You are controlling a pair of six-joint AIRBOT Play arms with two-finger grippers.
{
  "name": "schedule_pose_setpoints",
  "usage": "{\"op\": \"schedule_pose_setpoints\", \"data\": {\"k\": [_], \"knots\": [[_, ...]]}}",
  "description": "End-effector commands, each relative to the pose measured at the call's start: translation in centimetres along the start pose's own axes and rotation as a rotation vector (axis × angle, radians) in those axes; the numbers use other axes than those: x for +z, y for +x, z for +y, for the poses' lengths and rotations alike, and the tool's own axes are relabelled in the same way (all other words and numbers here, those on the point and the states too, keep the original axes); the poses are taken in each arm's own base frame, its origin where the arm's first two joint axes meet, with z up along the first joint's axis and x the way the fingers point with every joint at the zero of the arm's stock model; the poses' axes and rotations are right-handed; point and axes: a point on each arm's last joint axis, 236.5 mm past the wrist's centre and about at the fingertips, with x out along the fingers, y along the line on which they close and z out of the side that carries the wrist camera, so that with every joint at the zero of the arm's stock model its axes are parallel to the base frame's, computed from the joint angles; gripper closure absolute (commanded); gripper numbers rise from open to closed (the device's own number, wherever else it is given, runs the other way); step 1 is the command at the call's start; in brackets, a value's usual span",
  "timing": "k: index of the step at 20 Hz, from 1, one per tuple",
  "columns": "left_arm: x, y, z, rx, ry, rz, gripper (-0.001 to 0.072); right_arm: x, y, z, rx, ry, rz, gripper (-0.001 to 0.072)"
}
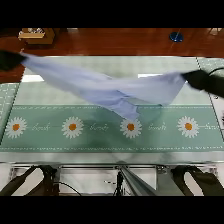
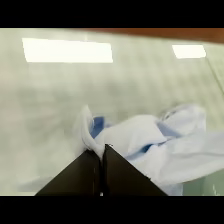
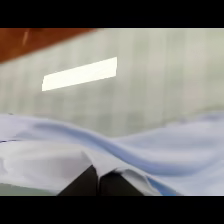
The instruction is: Fold the shirts.
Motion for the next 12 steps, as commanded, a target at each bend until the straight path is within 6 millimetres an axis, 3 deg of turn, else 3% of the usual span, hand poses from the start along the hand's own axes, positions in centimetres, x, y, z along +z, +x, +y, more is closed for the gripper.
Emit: {"op": "schedule_pose_setpoints", "data": {"k": [1, 4, 6, 7, 9, 12], "knots": [[10.7, -9.1, -10.8, 0.057, 0.214, -0.37, 0.0685, 10.8, -9.7, 6.5, -0.017, -0.175, -0.333, 0.0695], [16.1, -18.9, -21.1, 0.121, 0.447, -0.715, 0.0685, 17.1, -18.1, 10.5, -0.071, -0.299, -0.584, 0.0695], [17.2, -24.6, -26.2, 0.16, 0.522, -0.895, 0.0686, 19.5, -23.3, 12.5, -0.106, -0.341, -0.724, 0.0695], [17.0, -26.7, -28.1, 0.19, 0.554, -0.946, 0.0686, 20.2, -25.6, 13.4, -0.116, -0.351, -0.777, 0.0695], [15.8, -29.1, -30.5, 0.246, 0.59, -0.964, 0.0686, 20.5, -29.1, 15.0, -0.123, -0.365, -0.836, 0.0695], [12.8, -30.7, -31.7, 0.339, 0.566, -0.892, 0.0686, 17.4, -30.5, 15.7, -0.149, -0.374, -0.718, 0.0695]]}}
